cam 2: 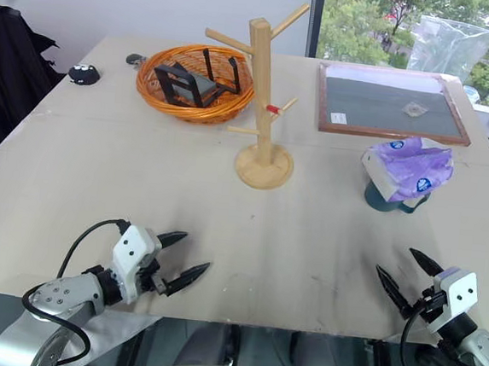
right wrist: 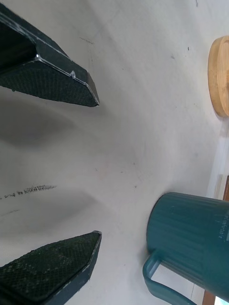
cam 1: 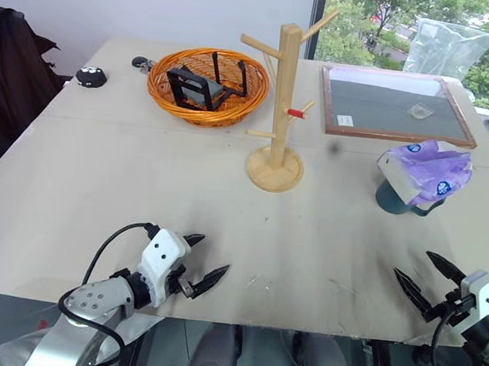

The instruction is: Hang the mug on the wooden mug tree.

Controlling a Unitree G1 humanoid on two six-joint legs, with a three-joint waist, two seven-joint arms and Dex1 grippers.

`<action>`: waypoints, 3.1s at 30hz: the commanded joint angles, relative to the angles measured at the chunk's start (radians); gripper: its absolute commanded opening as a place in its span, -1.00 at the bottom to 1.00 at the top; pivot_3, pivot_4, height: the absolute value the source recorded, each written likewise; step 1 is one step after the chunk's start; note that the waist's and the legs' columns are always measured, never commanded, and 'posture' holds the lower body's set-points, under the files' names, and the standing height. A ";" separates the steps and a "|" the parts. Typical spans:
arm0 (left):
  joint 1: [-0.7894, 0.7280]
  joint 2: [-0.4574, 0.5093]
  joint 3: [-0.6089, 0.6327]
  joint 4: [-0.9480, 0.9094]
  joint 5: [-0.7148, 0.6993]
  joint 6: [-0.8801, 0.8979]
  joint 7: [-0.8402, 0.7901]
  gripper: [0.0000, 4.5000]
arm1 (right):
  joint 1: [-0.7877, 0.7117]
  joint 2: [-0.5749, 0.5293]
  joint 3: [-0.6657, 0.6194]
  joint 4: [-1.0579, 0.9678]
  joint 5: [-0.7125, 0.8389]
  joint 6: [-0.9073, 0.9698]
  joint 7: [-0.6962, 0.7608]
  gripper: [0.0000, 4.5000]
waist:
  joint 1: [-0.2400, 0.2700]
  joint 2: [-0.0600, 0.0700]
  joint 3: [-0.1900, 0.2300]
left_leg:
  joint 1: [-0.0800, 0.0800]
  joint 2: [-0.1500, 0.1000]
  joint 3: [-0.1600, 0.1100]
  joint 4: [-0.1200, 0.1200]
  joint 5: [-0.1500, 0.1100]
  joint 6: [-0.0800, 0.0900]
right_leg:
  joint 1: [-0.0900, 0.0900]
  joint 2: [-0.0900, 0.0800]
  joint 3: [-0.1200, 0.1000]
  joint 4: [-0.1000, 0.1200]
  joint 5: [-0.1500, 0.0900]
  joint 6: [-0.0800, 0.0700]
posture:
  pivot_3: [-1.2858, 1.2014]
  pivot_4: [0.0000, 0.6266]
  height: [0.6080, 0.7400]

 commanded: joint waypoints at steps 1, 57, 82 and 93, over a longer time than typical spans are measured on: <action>-0.018 -0.008 -0.003 -0.005 -0.006 -0.018 -0.005 1.00 | -0.013 -0.017 -0.037 0.002 0.013 -0.014 0.005 0.86 | 0.000 0.000 0.000 | 0.000 0.000 0.000 0.000 0.000 0.000 | 0.000 0.000 0.000 0.000 0.000 0.000 | 0.03 -0.52 0.95; -0.456 0.028 -0.014 -0.216 -0.331 0.231 -0.030 1.00 | -0.538 -0.215 0.160 -0.151 -0.437 0.213 -0.300 -0.56 | -0.002 -0.001 0.001 | -0.003 -0.001 -0.002 0.001 0.000 -0.001 | -0.001 0.001 -0.001 0.000 0.001 0.001 | 0.03 -0.52 0.95; -0.579 0.077 -0.218 -0.095 -0.337 0.207 -0.281 1.00 | -0.133 -0.129 -0.273 -0.349 -0.472 0.457 -0.401 -0.99 | 0.016 0.001 0.001 | -0.002 -0.002 0.003 0.001 0.000 -0.001 | -0.001 0.002 0.000 0.000 0.000 0.001 | 0.03 -0.52 0.95; -0.607 0.045 -0.265 -0.048 -0.265 0.138 -0.330 1.00 | -0.053 -0.044 -0.244 -0.474 -0.433 0.506 -0.384 0.02 | -0.001 0.001 0.001 | -0.002 -0.001 0.001 0.001 0.000 0.000 | 0.000 0.003 0.001 -0.001 0.000 0.001 | 0.03 -0.52 0.95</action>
